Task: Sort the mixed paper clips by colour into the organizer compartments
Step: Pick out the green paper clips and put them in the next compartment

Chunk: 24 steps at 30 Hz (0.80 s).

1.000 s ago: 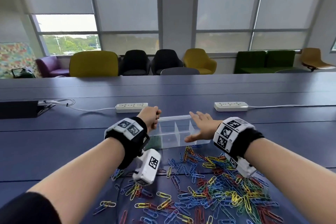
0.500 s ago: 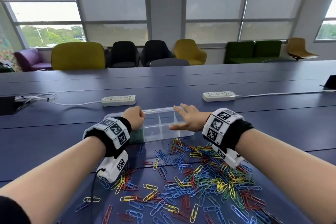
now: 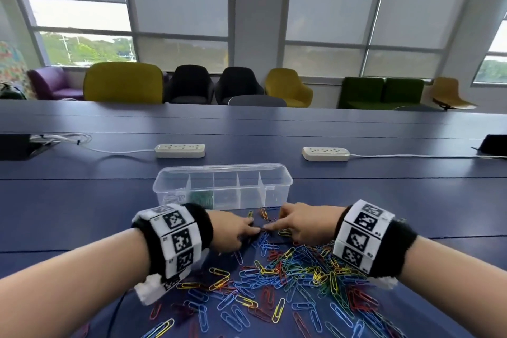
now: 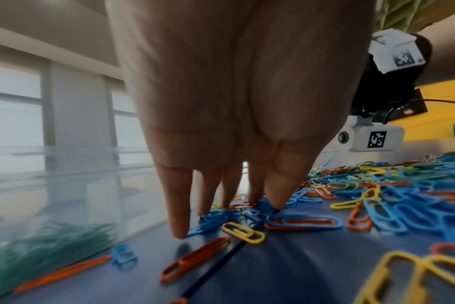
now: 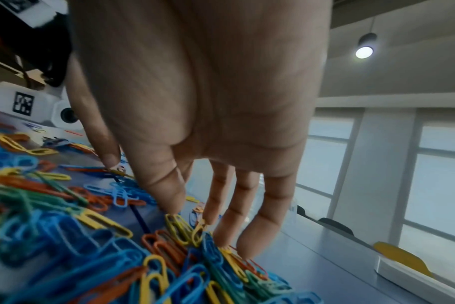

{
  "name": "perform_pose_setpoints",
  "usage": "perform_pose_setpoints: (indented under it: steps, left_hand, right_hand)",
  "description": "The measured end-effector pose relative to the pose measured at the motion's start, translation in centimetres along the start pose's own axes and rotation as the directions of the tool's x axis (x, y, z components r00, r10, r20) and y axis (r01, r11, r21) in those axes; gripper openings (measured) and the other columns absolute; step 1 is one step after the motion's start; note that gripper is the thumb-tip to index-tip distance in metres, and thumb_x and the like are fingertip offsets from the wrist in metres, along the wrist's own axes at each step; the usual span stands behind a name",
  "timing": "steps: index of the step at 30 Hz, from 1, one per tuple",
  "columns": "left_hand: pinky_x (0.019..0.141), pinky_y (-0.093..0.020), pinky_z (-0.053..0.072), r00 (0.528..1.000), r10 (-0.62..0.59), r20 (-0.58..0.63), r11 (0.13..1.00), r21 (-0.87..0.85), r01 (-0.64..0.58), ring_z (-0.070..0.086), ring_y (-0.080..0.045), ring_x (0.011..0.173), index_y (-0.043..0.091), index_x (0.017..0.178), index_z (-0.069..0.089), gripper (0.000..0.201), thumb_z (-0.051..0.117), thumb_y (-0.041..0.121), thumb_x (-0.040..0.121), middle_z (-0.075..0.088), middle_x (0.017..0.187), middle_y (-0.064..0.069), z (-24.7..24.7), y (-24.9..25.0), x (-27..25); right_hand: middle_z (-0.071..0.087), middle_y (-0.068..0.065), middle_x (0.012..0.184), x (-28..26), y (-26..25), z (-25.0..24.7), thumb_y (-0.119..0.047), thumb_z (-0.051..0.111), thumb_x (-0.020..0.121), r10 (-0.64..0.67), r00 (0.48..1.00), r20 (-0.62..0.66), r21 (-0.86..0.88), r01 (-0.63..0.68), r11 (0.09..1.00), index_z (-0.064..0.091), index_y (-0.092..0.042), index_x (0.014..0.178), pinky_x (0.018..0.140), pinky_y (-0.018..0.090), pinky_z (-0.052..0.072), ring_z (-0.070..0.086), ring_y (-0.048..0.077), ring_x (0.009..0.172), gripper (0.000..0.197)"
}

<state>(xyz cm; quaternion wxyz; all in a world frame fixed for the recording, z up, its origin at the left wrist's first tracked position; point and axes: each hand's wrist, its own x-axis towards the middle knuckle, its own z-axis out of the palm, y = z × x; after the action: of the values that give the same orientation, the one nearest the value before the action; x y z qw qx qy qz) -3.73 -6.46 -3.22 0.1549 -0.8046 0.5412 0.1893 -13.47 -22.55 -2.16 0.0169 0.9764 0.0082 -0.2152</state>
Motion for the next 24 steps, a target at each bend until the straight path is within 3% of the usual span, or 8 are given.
perform_pose_setpoints:
  steps: [2,4,7,11,14,16,19,24]
  left_hand:
    - [0.116,-0.03,0.018,0.998,0.025,-0.06,0.992,-0.126,-0.032,0.026,-0.018,0.141,0.028,0.145,0.034,0.056,0.035,0.006,0.093,0.017,0.157,0.002,-0.2,-0.6,-1.4]
    - [0.112,-0.027,0.027,0.979,-0.037,-0.199,0.964,-0.264,-0.018,0.038,-0.015,0.132,0.024,0.133,0.051,0.051,0.037,0.002,0.09,0.036,0.148,0.001,-0.8,-1.4,-2.2]
    - [0.093,-0.021,0.039,0.924,-0.176,-0.341,0.954,-0.29,0.074,0.054,-0.014,0.111,0.015,0.116,0.063,0.032,0.045,0.008,0.091,0.059,0.124,-0.002,-1.1,-1.9,-1.5]
    - [0.086,-0.028,0.048,0.939,-0.24,-0.247,0.95,-0.258,0.175,0.063,-0.019,0.1,0.009,0.108,0.069,0.031,0.063,0.031,0.087,0.069,0.109,-0.007,-1.0,-1.2,0.8]
    - [0.085,-0.027,0.047,0.939,-0.27,-0.215,0.936,-0.288,0.203,0.062,-0.021,0.103,0.009,0.108,0.069,0.031,0.067,0.028,0.084,0.069,0.111,-0.008,-1.0,-1.0,1.6]
    - [0.085,-0.027,0.047,0.94,-0.268,-0.21,0.929,-0.316,0.194,0.062,-0.02,0.105,0.009,0.107,0.069,0.027,0.066,0.025,0.085,0.068,0.111,-0.007,-1.0,-1.1,1.7]
    - [0.082,-0.024,0.046,0.938,-0.251,-0.24,0.923,-0.351,0.158,0.062,-0.021,0.103,0.009,0.104,0.068,0.022,0.063,0.019,0.085,0.068,0.108,-0.008,-0.9,-1.3,1.6]
    - [0.074,-0.02,0.038,0.943,-0.203,-0.264,0.935,-0.339,0.107,0.06,-0.021,0.1,0.015,0.109,0.063,0.026,0.066,0.025,0.085,0.061,0.095,-0.005,-0.9,-1.0,1.3]
  right_hand:
    - [0.04,0.006,0.132,-1.2,-0.1,-0.4,-0.013,0.038,0.095,-0.039,0.999,-0.012,0.041,0.039,0.998,0.041,-0.038,0.138,0.105,0.038,0.035,0.042,0.024,0.122,0.05]
    - [0.047,0.008,0.128,-1.6,-0.2,-1.2,-0.014,0.04,0.096,-0.051,0.995,-0.08,0.088,0.058,0.994,0.05,-0.028,0.134,0.101,0.032,0.038,0.048,0.024,0.117,0.042]
    - [0.059,0.008,0.119,-0.3,-0.4,-2.0,-0.013,0.045,0.093,-0.016,0.981,-0.194,0.181,0.052,0.982,0.058,-0.019,0.125,0.085,0.026,0.04,0.055,0.022,0.102,0.035]
    - [0.064,-0.004,0.088,2.1,-0.6,-2.4,-0.025,0.064,0.087,-0.022,0.993,-0.112,0.252,0.05,0.966,0.067,-0.014,0.106,0.068,0.023,0.039,0.053,0.01,0.076,0.022]
    - [0.054,-0.013,0.067,3.1,-1.0,-2.1,-0.028,0.071,0.081,-0.034,0.998,-0.057,0.265,0.048,0.963,0.064,-0.02,0.079,0.058,0.018,0.037,0.047,0.001,0.061,0.011]
    - [0.058,-0.006,0.069,3.4,-1.2,-1.7,-0.025,0.072,0.081,-0.03,0.998,-0.051,0.27,0.042,0.962,0.066,-0.017,0.076,0.062,0.023,0.04,0.052,0.009,0.064,0.011]
    - [0.06,0.001,0.08,3.2,-1.3,-1.3,-0.025,0.066,0.086,-0.038,0.999,-0.025,0.264,0.043,0.964,0.069,-0.006,0.092,0.063,0.025,0.04,0.052,0.015,0.073,0.02]
    - [0.052,0.003,0.072,2.8,-1.1,-0.9,-0.021,0.059,0.09,-0.043,0.999,-0.03,0.238,0.049,0.97,0.056,-0.012,0.082,0.055,0.02,0.033,0.043,0.015,0.065,0.012]
